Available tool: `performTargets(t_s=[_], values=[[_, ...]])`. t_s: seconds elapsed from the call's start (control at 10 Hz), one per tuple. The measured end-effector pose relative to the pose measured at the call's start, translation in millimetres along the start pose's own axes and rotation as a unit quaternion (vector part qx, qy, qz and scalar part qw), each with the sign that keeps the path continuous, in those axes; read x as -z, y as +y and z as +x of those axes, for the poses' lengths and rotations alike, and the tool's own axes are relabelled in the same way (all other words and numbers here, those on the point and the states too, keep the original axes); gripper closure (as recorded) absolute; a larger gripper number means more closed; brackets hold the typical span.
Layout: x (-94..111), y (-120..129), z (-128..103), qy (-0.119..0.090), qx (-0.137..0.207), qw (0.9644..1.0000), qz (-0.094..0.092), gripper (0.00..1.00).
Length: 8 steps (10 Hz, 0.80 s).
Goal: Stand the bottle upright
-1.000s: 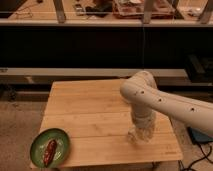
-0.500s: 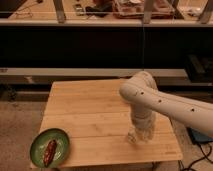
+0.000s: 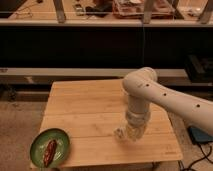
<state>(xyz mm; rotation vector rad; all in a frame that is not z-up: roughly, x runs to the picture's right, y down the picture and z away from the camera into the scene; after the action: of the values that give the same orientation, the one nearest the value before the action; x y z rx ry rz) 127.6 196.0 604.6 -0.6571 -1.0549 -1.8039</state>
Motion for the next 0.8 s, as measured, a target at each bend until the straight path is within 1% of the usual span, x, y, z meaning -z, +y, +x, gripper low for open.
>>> performTargets(t_s=[0.2,0.3,0.4,0.5,0.8], values=[[0.0,-5.6,-7.5,-0.021,-0.012,0.9991,0.034,0.78],[1.0,-10.2,-11.4,-0.032,-0.015,0.9978,0.056,0.78],[3.0,-14.5,-14.2,-0.037,-0.015,0.9968,0.069,0.78],[2.9,-15.3,-14.8,-0.037,-0.015,0.9966,0.071,0.78],[2.9,-15.9,-13.9,-0.038,-0.013,0.9967,0.071,0.78]])
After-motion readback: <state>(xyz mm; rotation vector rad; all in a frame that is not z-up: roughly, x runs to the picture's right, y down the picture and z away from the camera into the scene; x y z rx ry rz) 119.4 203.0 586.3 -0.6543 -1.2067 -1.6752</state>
